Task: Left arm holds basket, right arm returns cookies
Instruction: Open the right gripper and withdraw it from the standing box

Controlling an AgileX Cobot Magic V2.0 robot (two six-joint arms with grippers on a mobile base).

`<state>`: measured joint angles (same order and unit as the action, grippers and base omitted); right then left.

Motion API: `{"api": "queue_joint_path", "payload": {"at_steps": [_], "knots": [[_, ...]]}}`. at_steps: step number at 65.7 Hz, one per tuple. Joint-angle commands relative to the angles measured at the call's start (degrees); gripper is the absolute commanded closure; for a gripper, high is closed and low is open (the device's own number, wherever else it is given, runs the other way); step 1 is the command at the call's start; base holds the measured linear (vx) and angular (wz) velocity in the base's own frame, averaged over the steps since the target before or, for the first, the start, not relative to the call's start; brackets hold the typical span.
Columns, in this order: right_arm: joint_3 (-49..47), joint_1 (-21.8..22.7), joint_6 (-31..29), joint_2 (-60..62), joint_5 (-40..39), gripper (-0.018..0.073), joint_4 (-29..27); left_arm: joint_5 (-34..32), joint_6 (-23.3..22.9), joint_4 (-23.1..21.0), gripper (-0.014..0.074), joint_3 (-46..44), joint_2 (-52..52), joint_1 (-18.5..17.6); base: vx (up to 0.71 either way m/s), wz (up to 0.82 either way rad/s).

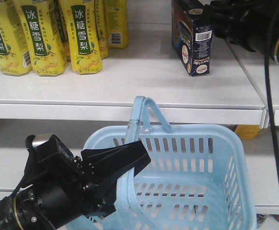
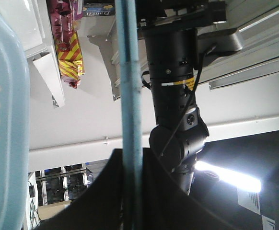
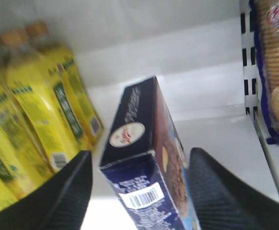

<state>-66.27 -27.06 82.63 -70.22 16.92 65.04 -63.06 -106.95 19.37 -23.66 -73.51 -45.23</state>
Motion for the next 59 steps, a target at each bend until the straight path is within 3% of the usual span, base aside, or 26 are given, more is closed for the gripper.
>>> {"api": "queue_joint_path", "payload": {"at_steps": [1,11,22,39,48,59], "knots": [[-1.7,0.2,-0.7,3.7,-1.0,0.0238,-0.8,-5.7,1.3,-3.9,0.0599,-2.0,1.7,0.2,0.00,0.00],[-1.7,0.2,-7.6,7.2,0.0,0.0392,-4.5,-5.7,1.3,-3.9,0.0599,-2.0,1.7,0.2,0.00,0.00],[-1.7,0.2,-20.8,11.7,6.9,0.0574,-12.0,-5.7,1.3,-3.9,0.0599,-2.0,1.7,0.2,0.00,0.00],[-1.7,0.2,-46.2,19.3,17.3,0.0568,-25.9,-5.7,1.3,-3.9,0.0599,-2.0,1.7,0.2,0.00,0.00],[-1.7,0.2,-53.4,24.1,19.4,0.0568,-30.4,-5.7,1.3,-3.9,0.0599,-2.0,1.7,0.2,0.00,0.00],[-1.7,0.3,-57.7,30.6,21.8,0.0568,-32.0,-5.7,1.3,-3.9,0.0599,-2.0,1.7,0.2,0.00,0.00]]}}
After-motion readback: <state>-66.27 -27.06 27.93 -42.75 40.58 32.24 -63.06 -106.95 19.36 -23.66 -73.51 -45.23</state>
